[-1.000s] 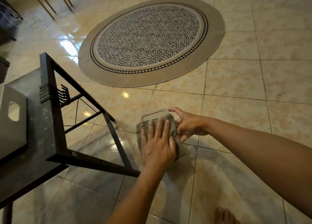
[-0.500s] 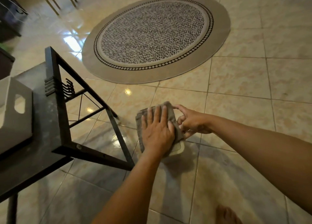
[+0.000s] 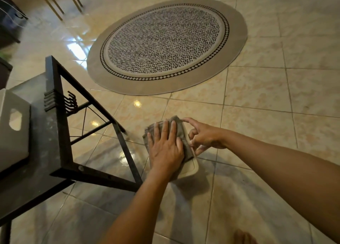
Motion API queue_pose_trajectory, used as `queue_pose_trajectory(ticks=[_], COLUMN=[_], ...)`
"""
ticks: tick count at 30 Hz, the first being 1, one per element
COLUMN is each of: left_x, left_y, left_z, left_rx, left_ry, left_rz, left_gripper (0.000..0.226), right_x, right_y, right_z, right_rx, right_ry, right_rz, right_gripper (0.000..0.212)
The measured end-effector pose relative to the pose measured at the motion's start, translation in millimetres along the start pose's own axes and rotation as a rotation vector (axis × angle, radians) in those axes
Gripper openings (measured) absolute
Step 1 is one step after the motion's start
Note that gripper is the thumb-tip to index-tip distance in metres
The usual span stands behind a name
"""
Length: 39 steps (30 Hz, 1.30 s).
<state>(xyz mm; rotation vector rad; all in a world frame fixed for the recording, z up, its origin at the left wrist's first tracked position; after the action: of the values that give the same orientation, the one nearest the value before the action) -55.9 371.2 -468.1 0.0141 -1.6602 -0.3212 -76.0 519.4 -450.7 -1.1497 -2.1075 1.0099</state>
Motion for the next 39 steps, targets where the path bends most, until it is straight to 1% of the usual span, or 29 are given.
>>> queue_pose_trajectory(ticks=[2,4,7,9,11,12,14,16,17,19,22,23,25,27,30,33,36,38,39], left_x=[-1.1,-0.5,-4.3,-9.3,-10.3,-8.1,-2.3,-0.6,-1.1,-5.6,-8.0,-4.6,0.4,1.3,-8.1,-15.1,-7.5,-3.8,-3.4], left_y=[-0.6,-5.4,-0.4,14.3,18.8,14.7,-3.1,-13.0,-9.1,9.1,22.1,17.6,-0.2,-6.6,26.6,43.2,17.7,10.6,17.7], left_z=[3.8,8.4,-12.5,-25.6,-14.3,-5.7,3.0,-11.8,-25.4,-43.1,-21.5,-10.1,0.9,-14.5,-53.1,-42.1,-30.8,-52.5,-66.4], left_rx=[-0.017,0.002,0.025,-0.026,-0.084,-0.077,0.017,0.107,0.116,0.066,-0.034,-0.022,0.090,0.179,0.143,0.090,0.177,0.241,0.239], left_ry=[0.010,0.021,0.034,0.013,0.012,0.010,0.021,0.031,0.013,-0.038,-0.012,-0.002,0.013,0.015,-0.018,-0.033,-0.023,-0.026,-0.033], left_rz=[-0.008,-0.027,-0.016,0.032,0.042,0.039,0.000,-0.029,-0.032,-0.012,0.022,0.016,-0.016,-0.053,-0.003,0.003,-0.023,-0.039,-0.032], left_gripper=[0.061,0.061,0.062,0.063,0.062,0.061,0.062,0.065,0.067,0.067,0.063,0.062,0.062,0.064,0.063,0.064,0.065,0.068,0.069], right_x=[1.2,2.5,3.4,2.5,1.6,1.0,1.2,2.0,2.0,1.3,0.4,0.5,1.2,1.0,1.8,0.3,-0.2,-0.7,-1.2], right_y=[-3.2,-5.1,-4.0,-2.8,-3.9,-4.9,-5.5,-5.1,-4.9,-4.6,-4.2,-3.5,-3.3,-4.3,-2.6,-1.0,-1.8,-2.7,-2.7], right_z=[4.3,8.5,9.2,7.3,7.7,8.4,8.8,8.9,9.2,9.1,8.7,8.3,7.2,7.9,9.4,8.9,6.4,6.3,7.0], right_rx=[0.026,0.042,0.039,0.027,0.022,0.024,0.025,0.019,0.018,0.018,0.020,0.018,0.015,0.009,-0.003,0.000,0.009,0.001,-0.002], right_ry=[-0.002,-0.004,-0.011,-0.029,-0.040,-0.039,-0.015,-0.001,-0.006,-0.022,-0.034,-0.027,-0.005,-0.001,-0.016,-0.029,-0.004,-0.001,-0.006], right_rz=[-0.006,-0.017,-0.018,-0.011,-0.014,-0.012,-0.004,0.007,0.012,0.003,-0.012,-0.007,-0.002,-0.003,-0.009,-0.029,-0.011,-0.001,-0.001], right_gripper=[0.094,0.093,0.093,0.095,0.096,0.096,0.094,0.093,0.092,0.093,0.095,0.094,0.093,0.091,0.094,0.098,0.093,0.090,0.090])
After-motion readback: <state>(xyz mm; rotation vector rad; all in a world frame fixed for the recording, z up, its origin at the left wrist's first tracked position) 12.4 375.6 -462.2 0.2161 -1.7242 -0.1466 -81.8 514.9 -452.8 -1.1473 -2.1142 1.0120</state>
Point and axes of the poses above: each hand's wrist, its own z-axis towards the middle knuckle, its own x-axis out of the back of the hand, y = z × x, the point moved 5 cm from there along z, towards the middle knuckle, and after that the axes turned 1 degree about y, right-handed, at the moved point
